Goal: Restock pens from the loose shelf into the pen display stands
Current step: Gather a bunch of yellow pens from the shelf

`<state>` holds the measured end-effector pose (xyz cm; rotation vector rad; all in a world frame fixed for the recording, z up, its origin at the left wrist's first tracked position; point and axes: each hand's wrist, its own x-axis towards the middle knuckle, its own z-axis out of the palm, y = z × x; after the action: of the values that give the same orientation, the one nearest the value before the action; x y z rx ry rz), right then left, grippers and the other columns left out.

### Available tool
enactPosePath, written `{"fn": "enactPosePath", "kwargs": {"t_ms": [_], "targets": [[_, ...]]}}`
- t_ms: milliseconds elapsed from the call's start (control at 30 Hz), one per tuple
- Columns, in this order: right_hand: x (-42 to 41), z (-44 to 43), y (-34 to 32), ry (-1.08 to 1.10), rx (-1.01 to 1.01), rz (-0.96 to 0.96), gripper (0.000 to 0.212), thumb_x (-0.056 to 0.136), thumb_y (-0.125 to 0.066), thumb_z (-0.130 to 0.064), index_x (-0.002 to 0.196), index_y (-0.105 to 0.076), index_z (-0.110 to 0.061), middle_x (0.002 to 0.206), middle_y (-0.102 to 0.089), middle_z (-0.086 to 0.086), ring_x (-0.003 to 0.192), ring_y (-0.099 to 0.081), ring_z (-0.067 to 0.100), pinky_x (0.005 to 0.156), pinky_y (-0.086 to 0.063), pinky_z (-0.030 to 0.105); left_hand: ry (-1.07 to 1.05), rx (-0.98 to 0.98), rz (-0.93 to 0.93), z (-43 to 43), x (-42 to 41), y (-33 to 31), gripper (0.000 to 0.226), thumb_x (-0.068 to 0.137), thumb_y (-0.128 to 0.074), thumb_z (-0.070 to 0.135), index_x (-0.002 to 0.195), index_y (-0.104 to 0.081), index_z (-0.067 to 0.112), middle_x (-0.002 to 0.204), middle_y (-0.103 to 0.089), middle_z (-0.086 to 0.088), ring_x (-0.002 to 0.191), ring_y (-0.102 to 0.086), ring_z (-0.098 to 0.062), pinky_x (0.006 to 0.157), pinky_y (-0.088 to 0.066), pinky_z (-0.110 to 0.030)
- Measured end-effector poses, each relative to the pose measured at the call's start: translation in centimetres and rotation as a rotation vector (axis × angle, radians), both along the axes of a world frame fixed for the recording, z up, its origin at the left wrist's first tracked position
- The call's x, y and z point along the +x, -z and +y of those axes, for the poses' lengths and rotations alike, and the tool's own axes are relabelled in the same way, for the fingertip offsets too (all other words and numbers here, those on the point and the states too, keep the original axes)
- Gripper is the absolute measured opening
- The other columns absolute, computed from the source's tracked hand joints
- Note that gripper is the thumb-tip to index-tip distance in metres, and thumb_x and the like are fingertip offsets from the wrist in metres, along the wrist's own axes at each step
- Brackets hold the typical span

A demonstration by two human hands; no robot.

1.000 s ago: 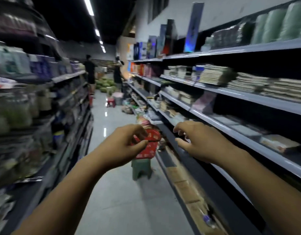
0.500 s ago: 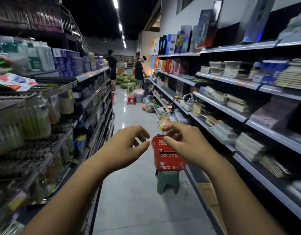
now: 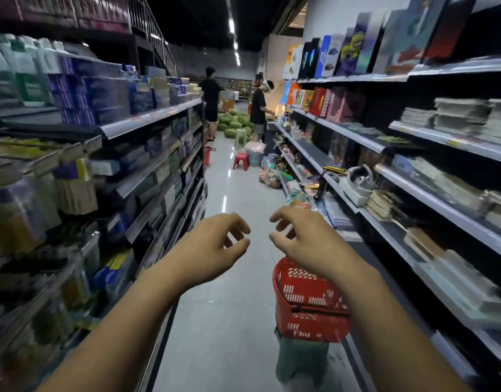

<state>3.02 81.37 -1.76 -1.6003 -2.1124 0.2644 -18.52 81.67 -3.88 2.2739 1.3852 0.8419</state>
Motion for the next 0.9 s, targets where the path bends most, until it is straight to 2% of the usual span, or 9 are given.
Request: {"fn": "enactPosePath", "kwargs": {"t_ms": [267, 500, 800, 900], "targets": [[-2.9, 22.8, 1.6, -0.014, 0.009, -0.056, 0.028, 0.094, -0.057, -0.048, 0.121, -0.054, -0.039, 0.108, -0.057, -0.018, 0.095, -0.058, 0.005, 0.083, -0.056, 0.040, -0.037, 0.025, -0.050, 22.5, -3.9, 1.7, 0.015, 0.095, -0.059, 0.044, 0.110, -0.060, 0.041, 0.101, -0.062, 0.022, 0.087, -0.062, 0.002, 0.081, -0.057, -0.032], [-5.3, 42.0, -0.5, 0.066, 0.030, 0.023, 0.029, 0.094, -0.061, -0.043, 0.122, -0.056, -0.037, 0.107, -0.059, -0.016, 0.093, -0.061, 0.005, 0.083, -0.057, 0.039, 0.080, 0.019, -0.055, 43.9, -5.7, -0.5, 0.014, 0.093, -0.058, 0.047, 0.106, -0.059, 0.043, 0.099, -0.063, 0.022, 0.085, -0.064, 0.001, 0.078, -0.059, -0.037], [-1.1, 63.9, -0.3, 0.179, 0.057, 0.066, 0.026, 0.092, -0.061, -0.044, 0.117, -0.057, -0.039, 0.102, -0.058, -0.018, 0.090, -0.062, 0.006, 0.078, -0.059, 0.042, 0.179, 0.017, -0.026, 68.2, -1.6, -0.9, 0.015, 0.093, -0.057, 0.049, 0.107, -0.059, 0.045, 0.099, -0.063, 0.023, 0.088, -0.065, 0.001, 0.077, -0.060, -0.038], [1.4, 71.9, -0.3, 0.208, 0.087, 0.057, 0.028, 0.092, -0.061, -0.044, 0.119, -0.058, -0.038, 0.106, -0.060, -0.016, 0.091, -0.062, 0.006, 0.081, -0.058, 0.042, 0.205, 0.055, -0.028, 76.3, 1.2, -0.9, 0.013, 0.095, -0.059, 0.045, 0.108, -0.059, 0.043, 0.099, -0.063, 0.022, 0.088, -0.065, 0.000, 0.078, -0.060, -0.037]]}}
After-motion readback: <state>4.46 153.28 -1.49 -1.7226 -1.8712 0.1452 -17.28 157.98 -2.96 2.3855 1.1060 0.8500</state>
